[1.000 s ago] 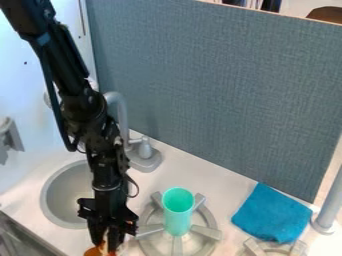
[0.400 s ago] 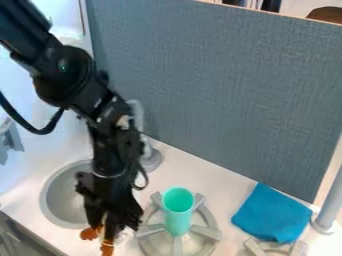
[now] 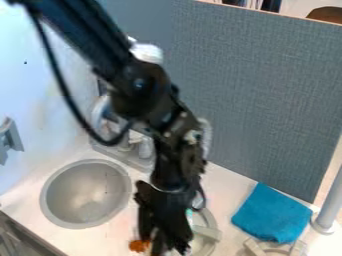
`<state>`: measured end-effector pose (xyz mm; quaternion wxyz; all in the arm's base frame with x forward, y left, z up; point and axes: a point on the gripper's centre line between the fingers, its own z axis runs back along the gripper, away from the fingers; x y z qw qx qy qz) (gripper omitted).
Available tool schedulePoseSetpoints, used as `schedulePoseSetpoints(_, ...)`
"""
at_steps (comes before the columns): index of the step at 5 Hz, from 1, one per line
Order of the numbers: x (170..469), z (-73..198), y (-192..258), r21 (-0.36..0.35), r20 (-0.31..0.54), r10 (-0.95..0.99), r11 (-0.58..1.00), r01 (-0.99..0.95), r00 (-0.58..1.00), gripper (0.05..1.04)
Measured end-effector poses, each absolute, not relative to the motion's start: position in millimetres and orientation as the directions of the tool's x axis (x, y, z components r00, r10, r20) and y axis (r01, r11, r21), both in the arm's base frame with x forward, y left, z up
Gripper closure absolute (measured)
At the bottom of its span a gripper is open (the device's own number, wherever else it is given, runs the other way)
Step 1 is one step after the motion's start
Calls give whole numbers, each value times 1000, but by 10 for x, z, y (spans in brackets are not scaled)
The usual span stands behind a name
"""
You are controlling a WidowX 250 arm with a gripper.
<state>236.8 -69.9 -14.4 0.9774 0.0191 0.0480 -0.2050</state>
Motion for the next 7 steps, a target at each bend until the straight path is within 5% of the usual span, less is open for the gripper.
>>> schedulePoseSetpoints(2, 2791, -537, -1110, -4, -213, -552, 826, 564, 807, 652)
schedulePoseSetpoints(7, 2622, -1049, -1108, -132, -359, -517, 852, 506, 777, 606)
